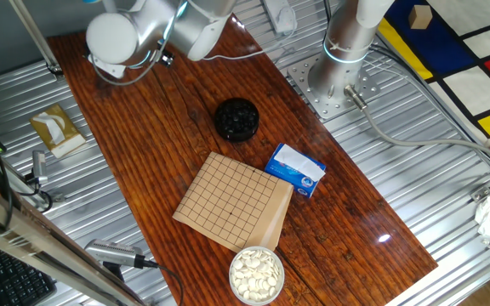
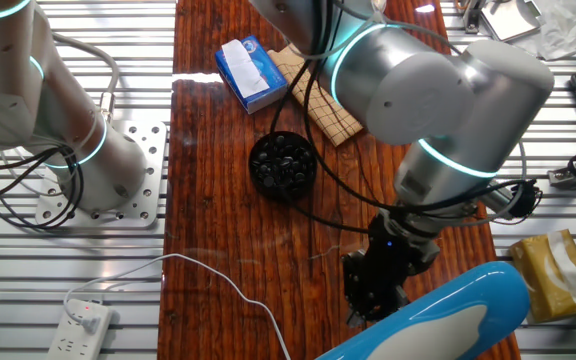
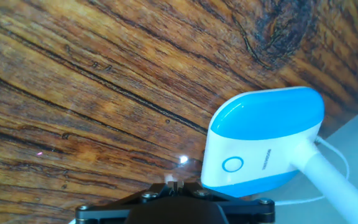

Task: Turn on the desk lamp by pressing the button

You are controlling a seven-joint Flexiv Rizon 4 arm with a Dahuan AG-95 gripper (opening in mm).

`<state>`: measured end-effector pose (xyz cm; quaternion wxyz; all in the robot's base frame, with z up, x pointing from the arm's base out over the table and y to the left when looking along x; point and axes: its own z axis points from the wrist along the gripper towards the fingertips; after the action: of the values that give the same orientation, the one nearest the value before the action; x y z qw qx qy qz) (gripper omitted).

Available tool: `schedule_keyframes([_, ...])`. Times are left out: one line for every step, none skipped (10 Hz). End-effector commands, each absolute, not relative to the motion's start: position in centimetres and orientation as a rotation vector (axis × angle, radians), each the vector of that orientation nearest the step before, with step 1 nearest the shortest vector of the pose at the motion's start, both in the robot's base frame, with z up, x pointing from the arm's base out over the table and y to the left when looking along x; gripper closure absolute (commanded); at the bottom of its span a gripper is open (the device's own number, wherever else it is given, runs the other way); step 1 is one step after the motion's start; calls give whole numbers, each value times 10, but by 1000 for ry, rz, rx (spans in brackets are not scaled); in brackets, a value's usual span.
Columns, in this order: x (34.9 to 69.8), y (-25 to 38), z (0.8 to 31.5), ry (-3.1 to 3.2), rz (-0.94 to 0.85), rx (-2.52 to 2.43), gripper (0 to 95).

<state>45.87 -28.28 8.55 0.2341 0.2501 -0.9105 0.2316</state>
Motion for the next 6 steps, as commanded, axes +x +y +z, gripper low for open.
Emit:
schedule_keyframes([457,-295,84,-2514,626,710,950])
schedule_keyframes([454,-304,84,-2518,625,724,950])
schedule_keyframes([453,-306,84,-2518,624,729,950])
schedule_keyframes([450,-315,82,-2523,628,746,950])
schedule_keyframes([448,-323,80,-2531,627,758,950])
schedule_keyframes([446,-329,77,-2539,628,772,950])
